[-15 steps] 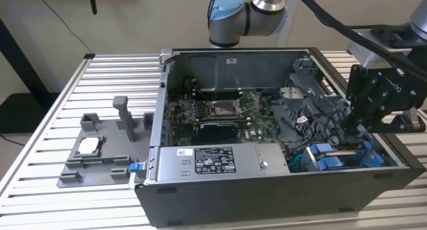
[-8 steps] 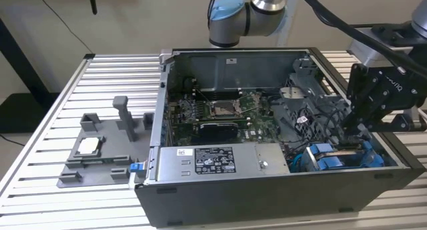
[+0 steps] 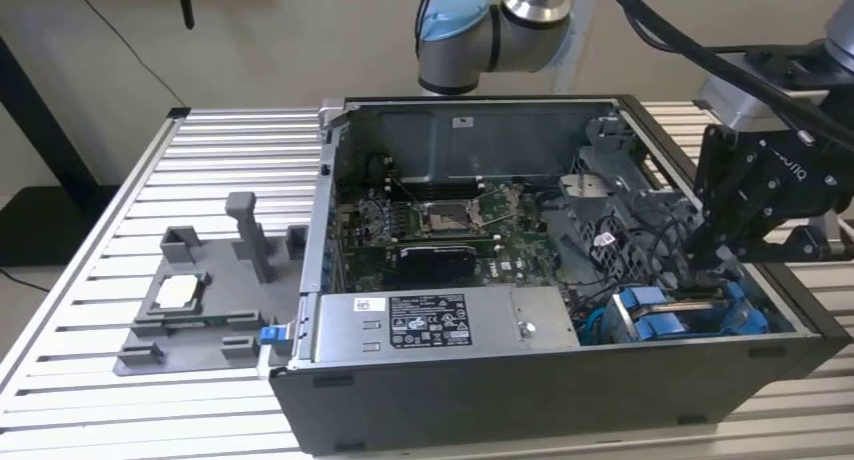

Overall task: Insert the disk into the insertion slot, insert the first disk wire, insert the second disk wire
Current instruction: 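Insert the second disk wire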

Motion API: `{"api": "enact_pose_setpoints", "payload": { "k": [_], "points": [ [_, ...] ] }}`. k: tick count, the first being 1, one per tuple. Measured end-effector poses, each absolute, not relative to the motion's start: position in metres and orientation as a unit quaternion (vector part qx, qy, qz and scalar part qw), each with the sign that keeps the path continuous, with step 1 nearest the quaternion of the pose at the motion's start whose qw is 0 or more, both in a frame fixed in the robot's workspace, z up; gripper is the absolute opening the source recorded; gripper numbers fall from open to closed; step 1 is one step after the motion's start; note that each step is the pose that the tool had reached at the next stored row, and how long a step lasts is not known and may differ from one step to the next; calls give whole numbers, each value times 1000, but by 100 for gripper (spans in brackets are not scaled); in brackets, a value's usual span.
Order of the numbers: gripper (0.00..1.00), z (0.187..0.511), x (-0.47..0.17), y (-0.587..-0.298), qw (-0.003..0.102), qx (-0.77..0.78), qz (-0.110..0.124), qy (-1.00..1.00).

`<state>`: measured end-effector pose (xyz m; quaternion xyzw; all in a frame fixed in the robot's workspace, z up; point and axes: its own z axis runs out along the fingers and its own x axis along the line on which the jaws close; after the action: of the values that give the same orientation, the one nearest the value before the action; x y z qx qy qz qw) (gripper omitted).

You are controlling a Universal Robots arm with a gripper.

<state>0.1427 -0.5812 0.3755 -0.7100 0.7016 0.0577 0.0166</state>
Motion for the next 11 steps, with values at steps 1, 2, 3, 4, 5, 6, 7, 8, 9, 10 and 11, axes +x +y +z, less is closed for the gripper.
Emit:
{"api": "enact_pose_setpoints", "payload": {
  "k": [1,2,3,4,5,6,7,8,9,10,11],
  "points": [
    [24,376,143,-581,17,-710,58,702],
    [24,376,143,-581,17,-710,58,702],
    [24,376,143,-581,17,-710,58,702],
    [24,376,143,-581,17,-710,58,702],
    [24,377,143,-581,17,-710,58,702],
    [24,377,143,-581,17,-710,58,702],
    [24,377,143,-581,17,-710,58,702],
    [24,377,143,-581,17,-710,58,702],
    [24,377,143,-581,17,-710,58,702],
    [24,378,143,-581,17,-710,58,702],
    [24,378,143,-581,17,-710,58,702]
  ]
}}
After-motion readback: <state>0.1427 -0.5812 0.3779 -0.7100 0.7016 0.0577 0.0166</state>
